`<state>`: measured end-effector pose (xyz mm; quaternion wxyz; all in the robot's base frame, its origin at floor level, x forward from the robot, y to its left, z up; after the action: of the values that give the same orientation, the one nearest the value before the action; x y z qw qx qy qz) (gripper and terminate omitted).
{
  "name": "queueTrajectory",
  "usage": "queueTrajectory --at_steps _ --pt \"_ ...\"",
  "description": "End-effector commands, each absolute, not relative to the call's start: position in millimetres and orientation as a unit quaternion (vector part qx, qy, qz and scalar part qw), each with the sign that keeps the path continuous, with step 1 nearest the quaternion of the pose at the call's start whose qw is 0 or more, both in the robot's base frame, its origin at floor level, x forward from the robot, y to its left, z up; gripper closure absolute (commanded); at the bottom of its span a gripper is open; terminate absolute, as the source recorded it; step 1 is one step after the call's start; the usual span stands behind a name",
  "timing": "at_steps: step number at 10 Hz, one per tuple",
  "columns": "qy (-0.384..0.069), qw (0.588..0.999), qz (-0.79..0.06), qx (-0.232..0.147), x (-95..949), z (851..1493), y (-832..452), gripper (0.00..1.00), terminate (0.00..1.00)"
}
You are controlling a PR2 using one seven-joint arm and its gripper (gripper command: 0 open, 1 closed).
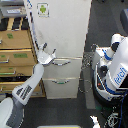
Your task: Opening the fridge
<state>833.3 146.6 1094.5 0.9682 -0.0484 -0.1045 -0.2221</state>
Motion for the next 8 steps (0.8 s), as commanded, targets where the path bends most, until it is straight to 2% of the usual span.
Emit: queueTrajectory --at_steps 1,6,8 --pt "-0.098 0.981 -0.17 -0.005 890 1134 196 0.0 0.0" --pt "-0.091 0.984 -0.153 0.017 890 1131 257 0.0 0.0" --pt "-0.074 0.99 -0.12 0.004 916 1116 285 0.0 0.0"
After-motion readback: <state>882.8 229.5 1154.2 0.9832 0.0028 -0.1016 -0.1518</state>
